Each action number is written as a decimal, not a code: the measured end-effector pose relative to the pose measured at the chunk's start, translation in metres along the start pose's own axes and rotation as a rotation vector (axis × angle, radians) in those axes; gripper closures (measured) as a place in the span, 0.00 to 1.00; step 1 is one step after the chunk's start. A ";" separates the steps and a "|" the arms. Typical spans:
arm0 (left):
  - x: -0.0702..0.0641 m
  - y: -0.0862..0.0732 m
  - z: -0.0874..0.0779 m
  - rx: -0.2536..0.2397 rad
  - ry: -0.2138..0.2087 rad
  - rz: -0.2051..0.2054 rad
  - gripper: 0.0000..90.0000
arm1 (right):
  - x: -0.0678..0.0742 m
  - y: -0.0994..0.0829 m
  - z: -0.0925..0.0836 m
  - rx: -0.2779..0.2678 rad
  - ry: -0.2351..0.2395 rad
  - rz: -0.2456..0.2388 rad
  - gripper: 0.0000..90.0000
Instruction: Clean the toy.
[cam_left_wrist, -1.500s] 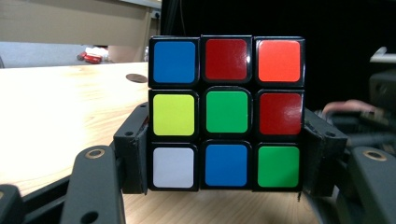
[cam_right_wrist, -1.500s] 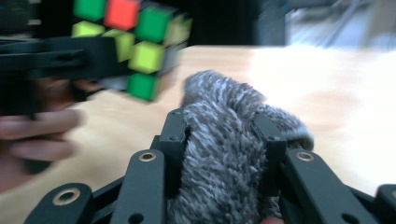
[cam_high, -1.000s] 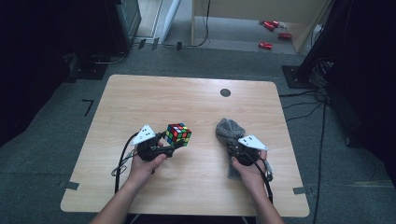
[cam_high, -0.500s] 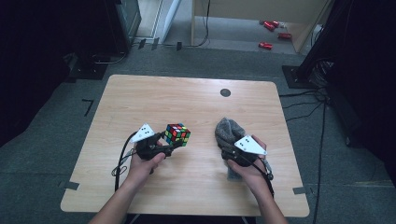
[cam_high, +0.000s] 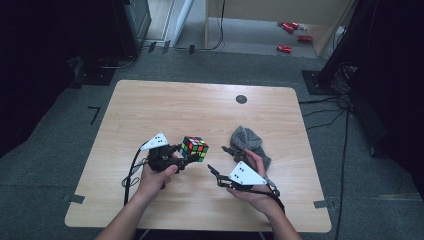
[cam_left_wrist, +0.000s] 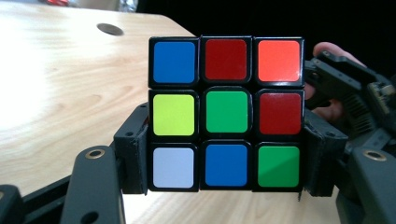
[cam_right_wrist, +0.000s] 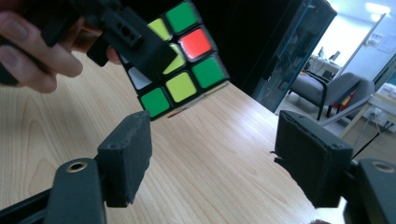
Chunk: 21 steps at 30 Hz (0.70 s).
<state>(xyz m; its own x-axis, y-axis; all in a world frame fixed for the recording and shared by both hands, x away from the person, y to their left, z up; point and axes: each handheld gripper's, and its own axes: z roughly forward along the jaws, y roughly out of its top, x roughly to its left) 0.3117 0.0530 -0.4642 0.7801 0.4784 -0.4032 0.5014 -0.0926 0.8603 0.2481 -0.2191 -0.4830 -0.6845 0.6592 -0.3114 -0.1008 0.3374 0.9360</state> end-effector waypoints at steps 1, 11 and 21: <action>-0.001 0.000 0.001 0.009 -0.011 -0.002 0.39 | 0.002 0.000 0.001 0.002 0.001 -0.011 0.29; -0.009 0.001 0.012 0.104 -0.124 -0.036 0.39 | 0.016 -0.003 0.007 0.003 0.010 -0.150 0.26; -0.012 0.002 0.017 0.159 -0.179 -0.063 0.38 | 0.023 -0.002 0.008 -0.016 0.012 -0.238 0.35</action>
<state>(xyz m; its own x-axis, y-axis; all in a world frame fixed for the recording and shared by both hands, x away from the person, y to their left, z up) 0.3099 0.0326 -0.4630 0.7924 0.3263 -0.5154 0.5924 -0.2105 0.7777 0.2379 -0.1995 -0.4933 -0.6486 0.5545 -0.5215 -0.2712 0.4718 0.8390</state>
